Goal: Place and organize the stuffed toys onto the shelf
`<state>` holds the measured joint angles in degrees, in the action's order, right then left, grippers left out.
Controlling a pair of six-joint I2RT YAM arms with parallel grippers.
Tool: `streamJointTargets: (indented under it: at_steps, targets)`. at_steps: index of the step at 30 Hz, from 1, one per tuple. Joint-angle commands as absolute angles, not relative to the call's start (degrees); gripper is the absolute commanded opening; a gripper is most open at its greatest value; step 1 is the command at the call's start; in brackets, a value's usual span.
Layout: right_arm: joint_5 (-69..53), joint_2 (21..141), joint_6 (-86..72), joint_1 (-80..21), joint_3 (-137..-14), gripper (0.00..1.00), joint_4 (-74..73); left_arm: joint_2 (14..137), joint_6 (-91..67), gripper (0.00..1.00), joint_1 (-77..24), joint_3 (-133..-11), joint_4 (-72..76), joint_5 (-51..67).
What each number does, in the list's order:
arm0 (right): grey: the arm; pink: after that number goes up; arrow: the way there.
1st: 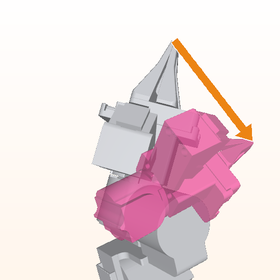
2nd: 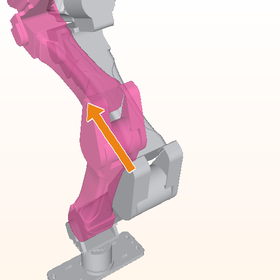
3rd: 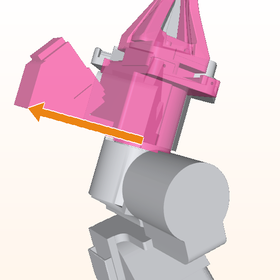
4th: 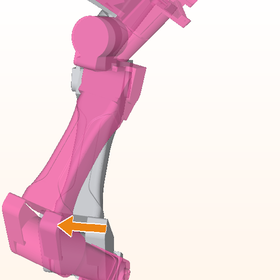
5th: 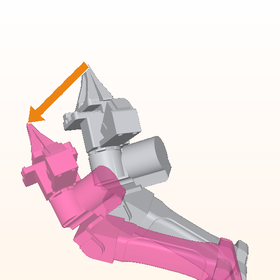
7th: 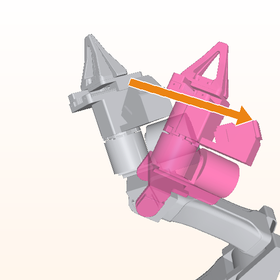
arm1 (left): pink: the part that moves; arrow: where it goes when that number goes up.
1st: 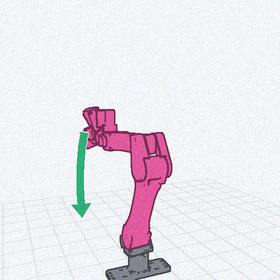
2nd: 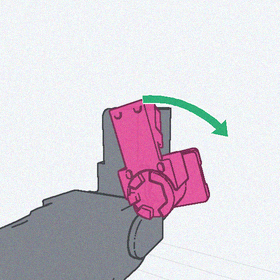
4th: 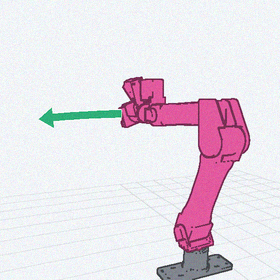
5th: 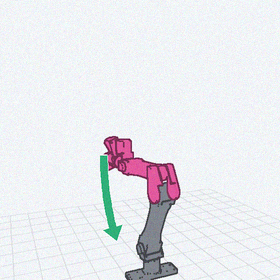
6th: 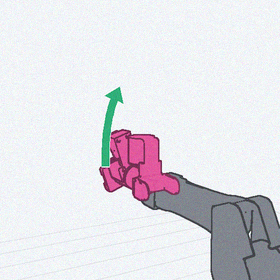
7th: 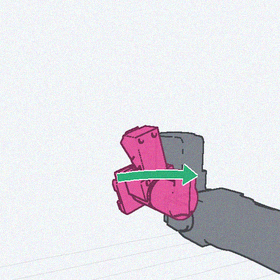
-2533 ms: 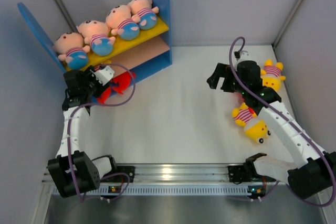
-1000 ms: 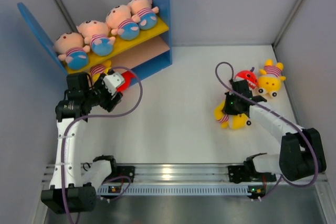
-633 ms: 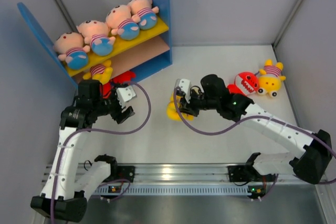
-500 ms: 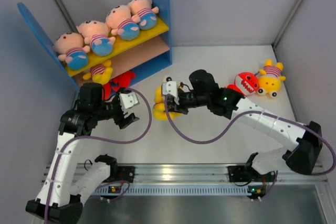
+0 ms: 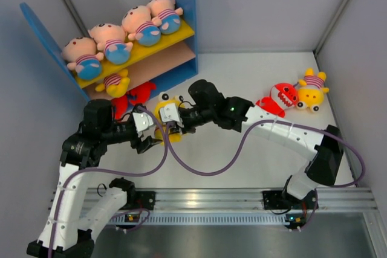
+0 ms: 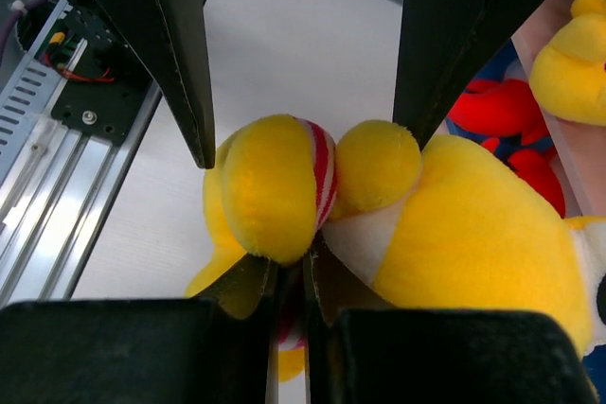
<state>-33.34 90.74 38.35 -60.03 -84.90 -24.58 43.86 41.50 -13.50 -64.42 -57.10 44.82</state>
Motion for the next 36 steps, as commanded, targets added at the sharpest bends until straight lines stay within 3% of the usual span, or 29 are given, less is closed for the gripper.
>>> streamJointTargets:
  at_steps: [1, 8, 9, 11, 15, 16, 19, 23, 29, 36]
  targets:
    - [-35.9, 91.1, 40.3, -61.8, -89.5, 0.00, -23.2, 43.8, 42.5, 0.75, -13.7, -66.2, -57.0, 46.4]
    - [-37.0, 92.7, 41.4, -63.0, -92.0, 0.00, -24.7, 45.2, 44.5, 0.67, -13.7, -67.0, -57.0, 46.7]
    - [-37.1, 93.0, 41.4, -63.1, -92.2, 0.00, -24.9, 45.3, 44.6, 0.51, -13.7, -67.1, -57.0, 46.6]
    - [-37.3, 93.1, 41.4, -63.2, -92.2, 0.00, -24.5, 46.0, 44.6, 0.38, -13.7, -67.6, -57.0, 46.8]
    - [-37.4, 93.3, 40.8, -63.4, -92.4, 0.00, -23.8, 46.3, 44.6, 0.03, -13.7, -67.7, -57.0, 48.7]
    - [-37.4, 93.3, 40.2, -63.4, -92.3, 0.01, -23.2, 46.6, 44.2, 0.00, -13.7, -67.6, -57.0, 48.6]
    - [-33.1, 91.8, 37.2, -63.3, -90.0, 0.20, -20.0, 46.8, 44.0, 0.00, -13.7, -67.8, -57.0, 46.8]
    - [-27.2, 86.4, 33.2, -62.8, -81.1, 0.55, -13.6, 47.6, 43.3, 0.00, -13.7, -68.4, -56.0, 38.4]
    - [-24.3, 79.9, 27.2, -58.7, -70.6, 0.71, -5.5, 47.7, 38.7, 0.00, -13.7, -66.4, -49.8, 33.5]
    - [-21.6, 73.6, 23.6, -54.2, -66.1, 0.75, -5.4, 49.0, 37.6, 0.00, -13.7, -65.0, -45.9, 28.5]
